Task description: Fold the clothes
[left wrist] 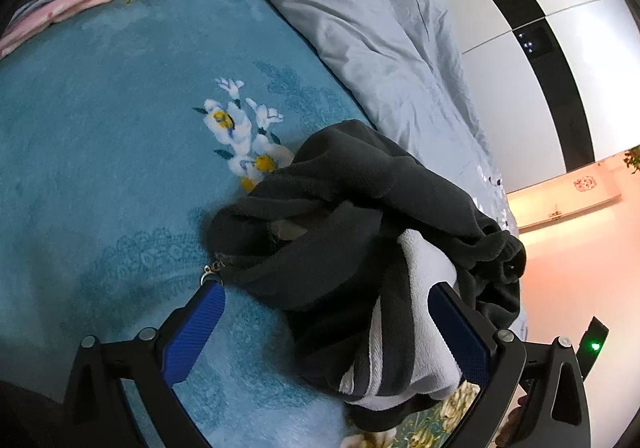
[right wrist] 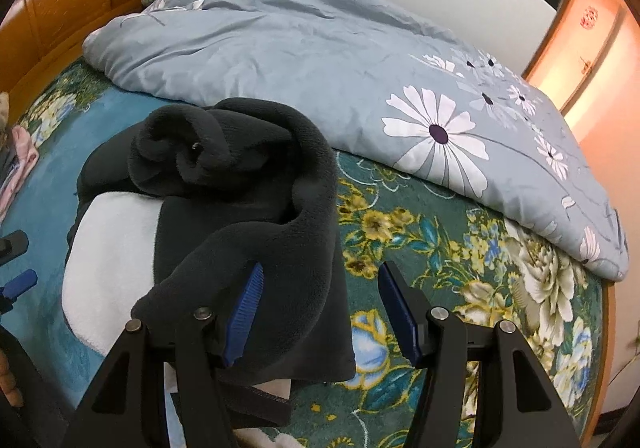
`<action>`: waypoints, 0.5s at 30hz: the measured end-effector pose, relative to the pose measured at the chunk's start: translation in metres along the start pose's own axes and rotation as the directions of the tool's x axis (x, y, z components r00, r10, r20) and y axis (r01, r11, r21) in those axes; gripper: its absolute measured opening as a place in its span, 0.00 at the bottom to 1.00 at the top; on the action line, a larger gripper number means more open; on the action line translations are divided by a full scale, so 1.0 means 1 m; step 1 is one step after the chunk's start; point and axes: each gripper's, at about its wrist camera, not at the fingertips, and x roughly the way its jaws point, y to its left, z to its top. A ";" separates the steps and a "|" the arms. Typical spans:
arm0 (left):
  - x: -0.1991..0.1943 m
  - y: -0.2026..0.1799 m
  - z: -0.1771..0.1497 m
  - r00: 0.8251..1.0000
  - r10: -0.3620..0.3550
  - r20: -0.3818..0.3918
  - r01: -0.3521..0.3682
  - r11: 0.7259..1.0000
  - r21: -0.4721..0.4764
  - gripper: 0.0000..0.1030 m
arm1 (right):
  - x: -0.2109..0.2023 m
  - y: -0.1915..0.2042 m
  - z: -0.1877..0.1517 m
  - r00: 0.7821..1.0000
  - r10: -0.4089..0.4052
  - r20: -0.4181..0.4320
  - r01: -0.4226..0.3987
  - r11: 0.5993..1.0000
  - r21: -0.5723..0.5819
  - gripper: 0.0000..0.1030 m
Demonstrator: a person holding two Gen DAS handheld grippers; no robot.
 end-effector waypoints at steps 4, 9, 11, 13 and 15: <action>0.008 -0.010 0.006 1.000 0.022 -0.004 -0.021 0.998 0.065 1.00 | 0.007 -0.008 -0.005 1.000 0.015 -0.020 -0.014 1.000 0.014 0.59; 0.022 -0.025 0.018 0.993 0.121 -0.008 -0.117 0.974 0.196 1.00 | 0.014 -0.019 -0.010 0.999 0.025 -0.047 -0.023 0.998 0.052 0.59; 0.027 -0.031 0.025 0.988 0.157 -0.009 -0.150 0.956 0.250 1.00 | 0.016 -0.026 -0.012 0.998 0.024 -0.058 -0.020 0.997 0.072 0.59; 0.033 -0.038 0.035 0.980 0.199 -0.017 -0.184 0.932 0.311 1.00 | 0.017 -0.034 -0.013 0.997 0.033 -0.071 -0.025 0.995 0.101 0.59; 0.038 -0.046 0.044 0.971 0.237 -0.012 -0.215 0.900 0.379 1.00 | 0.017 -0.039 -0.014 0.996 0.033 -0.082 -0.023 0.993 0.120 0.59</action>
